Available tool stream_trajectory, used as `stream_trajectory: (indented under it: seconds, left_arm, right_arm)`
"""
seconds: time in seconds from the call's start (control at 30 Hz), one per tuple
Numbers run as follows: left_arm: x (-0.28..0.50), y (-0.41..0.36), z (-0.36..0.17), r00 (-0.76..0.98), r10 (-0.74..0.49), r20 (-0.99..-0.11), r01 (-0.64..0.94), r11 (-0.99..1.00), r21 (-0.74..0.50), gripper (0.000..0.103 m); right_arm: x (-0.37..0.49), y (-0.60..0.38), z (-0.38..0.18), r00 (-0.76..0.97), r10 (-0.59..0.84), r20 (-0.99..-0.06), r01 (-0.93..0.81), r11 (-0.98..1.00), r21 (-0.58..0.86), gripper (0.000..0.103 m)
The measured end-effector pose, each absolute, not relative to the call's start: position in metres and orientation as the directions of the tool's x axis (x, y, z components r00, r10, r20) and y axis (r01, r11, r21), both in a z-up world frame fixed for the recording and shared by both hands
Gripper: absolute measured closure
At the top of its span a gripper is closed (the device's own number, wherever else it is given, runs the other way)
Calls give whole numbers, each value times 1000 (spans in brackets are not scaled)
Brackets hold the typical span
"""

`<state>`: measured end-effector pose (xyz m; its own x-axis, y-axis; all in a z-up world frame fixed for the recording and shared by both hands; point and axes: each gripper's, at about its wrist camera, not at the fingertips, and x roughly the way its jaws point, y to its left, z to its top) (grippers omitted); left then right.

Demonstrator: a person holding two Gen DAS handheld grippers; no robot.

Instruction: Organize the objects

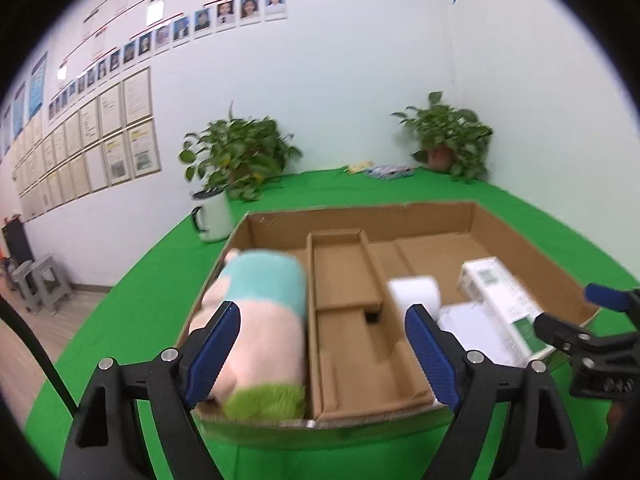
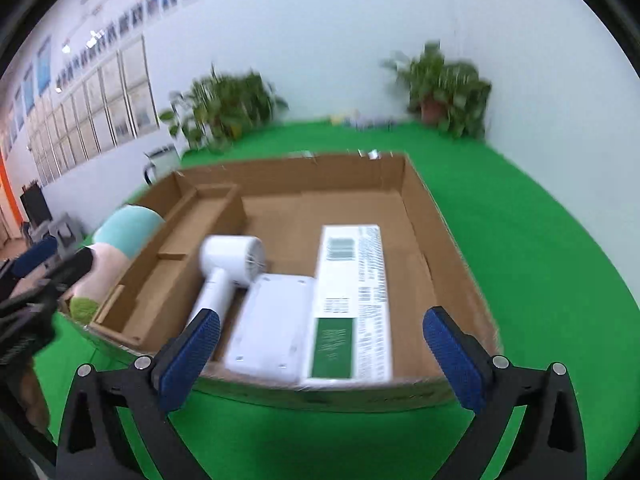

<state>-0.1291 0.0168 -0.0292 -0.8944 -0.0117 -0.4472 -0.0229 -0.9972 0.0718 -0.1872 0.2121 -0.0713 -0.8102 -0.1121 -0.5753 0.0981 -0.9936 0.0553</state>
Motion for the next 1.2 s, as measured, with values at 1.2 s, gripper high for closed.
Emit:
stream_trajectory:
  seconds: [1.2]
  left_arm:
    - [-144,21,-76,-857,-86,-508,49,-995,86,11]
  right_arm:
    - [-191,178,-106,-848,-70,-525,93,-996,-18,0]
